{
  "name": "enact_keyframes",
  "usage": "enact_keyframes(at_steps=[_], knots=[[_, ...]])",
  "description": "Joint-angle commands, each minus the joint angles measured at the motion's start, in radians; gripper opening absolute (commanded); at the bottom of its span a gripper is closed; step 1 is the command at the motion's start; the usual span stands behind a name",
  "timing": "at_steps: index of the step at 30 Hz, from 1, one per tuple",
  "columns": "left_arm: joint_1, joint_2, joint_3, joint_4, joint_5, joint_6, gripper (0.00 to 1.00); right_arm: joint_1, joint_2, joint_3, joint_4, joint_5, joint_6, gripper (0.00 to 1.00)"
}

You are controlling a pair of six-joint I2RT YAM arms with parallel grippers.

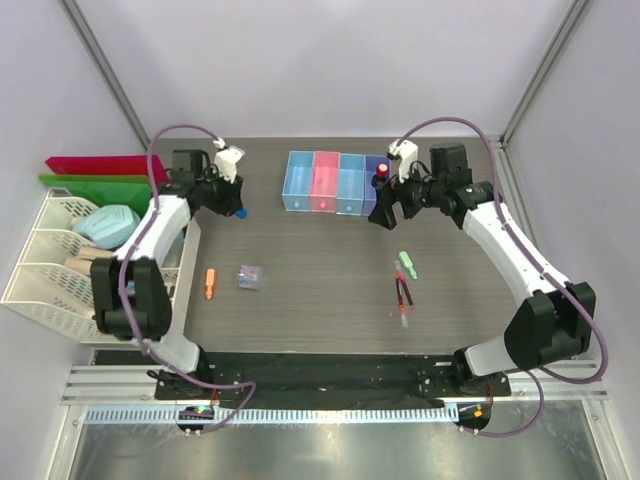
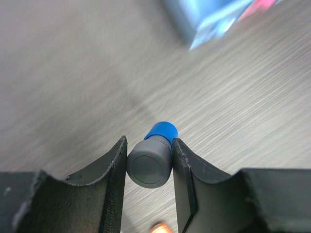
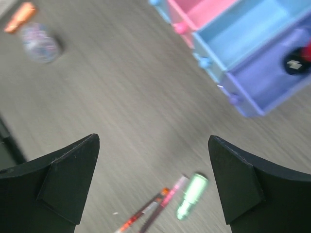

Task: Sort the stationery into containers
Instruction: Pick up the stationery from the center of the board.

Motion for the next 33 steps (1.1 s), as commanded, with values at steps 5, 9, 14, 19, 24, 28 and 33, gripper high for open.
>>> enact_keyframes(at_steps=[5,9,14,19,24,28,33], knots=[[-0.069,-0.317,-0.142,0.394,0.223,-0.303,0.00,-0.008,0.140,0.150,0.100,-0.518,0.199,0.99],[-0.166,-0.426,-0.237,0.573,0.171,-0.328,0.00,-0.008,0.275,0.253,0.274,-0.720,0.464,1.00],[-0.264,-0.526,-0.404,0.782,0.123,-0.343,0.00,-0.005,0.416,0.164,1.054,-0.776,1.321,1.00],[-0.309,-0.569,-0.474,0.898,0.126,-0.360,0.00,0.024,0.605,0.197,1.919,-0.793,1.995,1.00],[-0.312,-0.574,-0.492,0.921,0.138,-0.360,0.00,0.076,0.659,0.178,1.954,-0.804,2.015,1.00],[-0.312,-0.561,-0.487,0.927,0.164,-0.368,0.00,0.127,0.685,0.179,2.029,-0.812,2.066,0.99],[-0.313,-0.552,-0.481,0.938,0.183,-0.382,0.00,0.194,0.694,0.179,2.030,-0.815,2.065,0.98]])
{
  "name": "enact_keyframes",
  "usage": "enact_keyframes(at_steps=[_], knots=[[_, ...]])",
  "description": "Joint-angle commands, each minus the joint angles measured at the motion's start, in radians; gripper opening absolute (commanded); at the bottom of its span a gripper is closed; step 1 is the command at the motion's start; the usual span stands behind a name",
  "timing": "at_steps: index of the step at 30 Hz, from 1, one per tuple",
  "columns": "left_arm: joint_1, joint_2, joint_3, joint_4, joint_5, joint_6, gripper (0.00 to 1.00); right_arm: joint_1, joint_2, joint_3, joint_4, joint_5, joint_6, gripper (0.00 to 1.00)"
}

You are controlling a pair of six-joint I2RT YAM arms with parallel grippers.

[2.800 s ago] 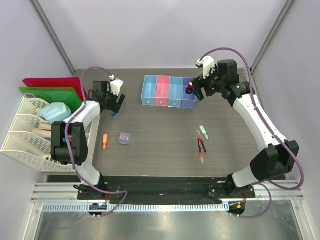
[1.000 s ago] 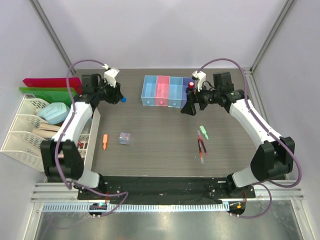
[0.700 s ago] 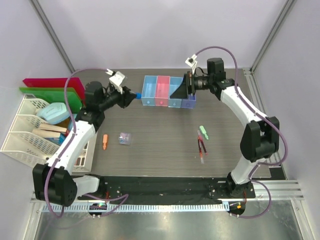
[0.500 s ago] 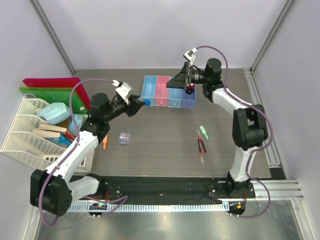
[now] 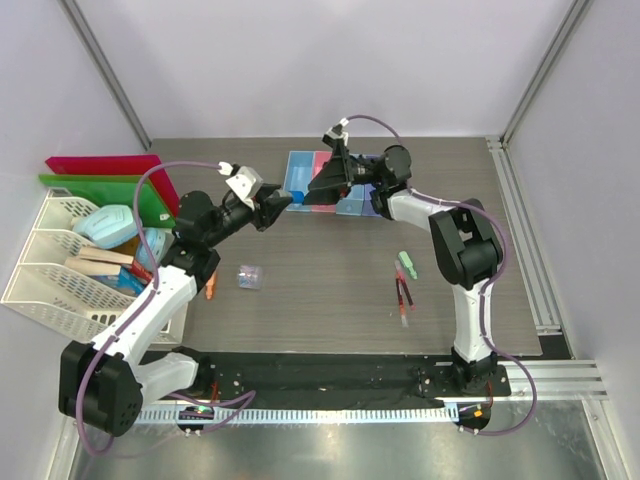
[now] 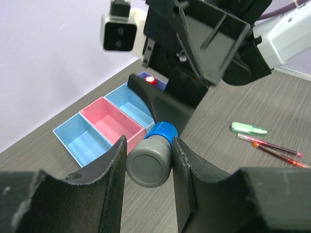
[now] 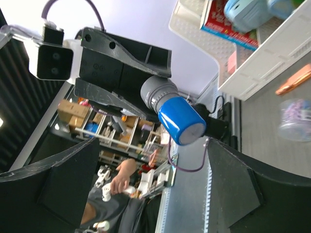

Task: Sort the stationery into containers
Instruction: Pick up the stationery from the center of the board.

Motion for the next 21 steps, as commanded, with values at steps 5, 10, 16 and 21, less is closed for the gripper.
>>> enact_keyframes(at_steps=[5,10,16,21], knots=[[-0.005,-0.014,0.010,0.085,0.049,-0.022,0.00,0.058,0.030,0.036,0.239,-0.027,0.051,0.90],[-0.005,-0.027,0.003,0.079,0.055,-0.020,0.00,0.058,0.039,0.051,0.244,-0.035,0.054,0.79],[-0.005,-0.022,-0.002,0.070,0.070,-0.022,0.00,0.058,0.028,0.066,0.250,-0.038,0.055,0.72],[-0.005,-0.025,-0.011,0.059,0.072,-0.015,0.00,0.058,0.021,0.086,0.261,-0.038,0.069,0.67]])
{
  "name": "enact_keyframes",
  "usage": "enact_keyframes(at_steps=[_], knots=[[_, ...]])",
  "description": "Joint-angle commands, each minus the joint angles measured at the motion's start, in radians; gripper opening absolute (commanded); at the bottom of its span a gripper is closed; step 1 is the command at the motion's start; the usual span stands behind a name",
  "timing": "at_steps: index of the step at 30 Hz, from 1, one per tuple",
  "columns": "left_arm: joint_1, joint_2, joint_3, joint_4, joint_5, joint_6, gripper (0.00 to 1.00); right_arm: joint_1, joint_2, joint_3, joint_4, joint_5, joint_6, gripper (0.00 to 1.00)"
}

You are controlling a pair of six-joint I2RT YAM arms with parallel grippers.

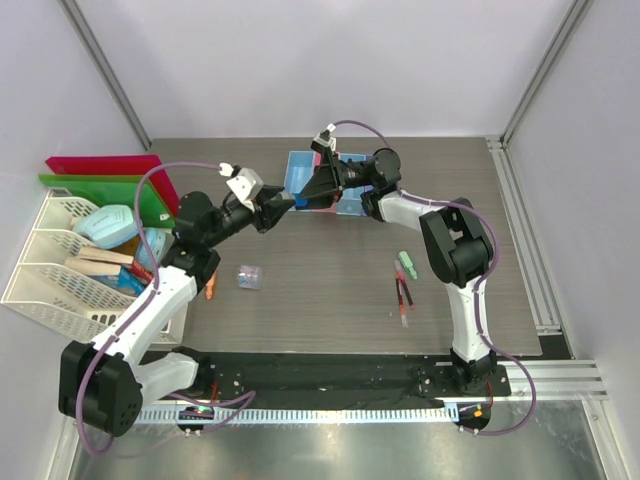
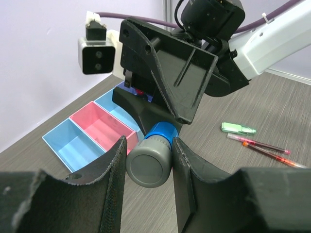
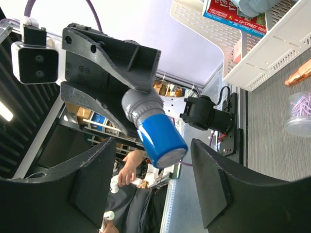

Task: Sort the stationery into containers
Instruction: Place the stationery in the storage box.

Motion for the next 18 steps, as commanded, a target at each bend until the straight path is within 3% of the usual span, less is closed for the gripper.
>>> enact_keyframes(at_steps=[1,12,18], knots=[[-0.003,-0.026,-0.009,0.037,0.017,0.005,0.00,0.001,-0.034,0.053,0.233,-0.013,0.013,0.66],[-0.005,-0.017,-0.011,0.037,0.017,0.014,0.00,-0.001,-0.068,0.047,0.239,-0.014,0.018,0.39],[-0.008,-0.015,-0.025,0.030,0.017,0.032,0.00,-0.001,-0.102,0.041,0.241,-0.013,0.017,0.36]])
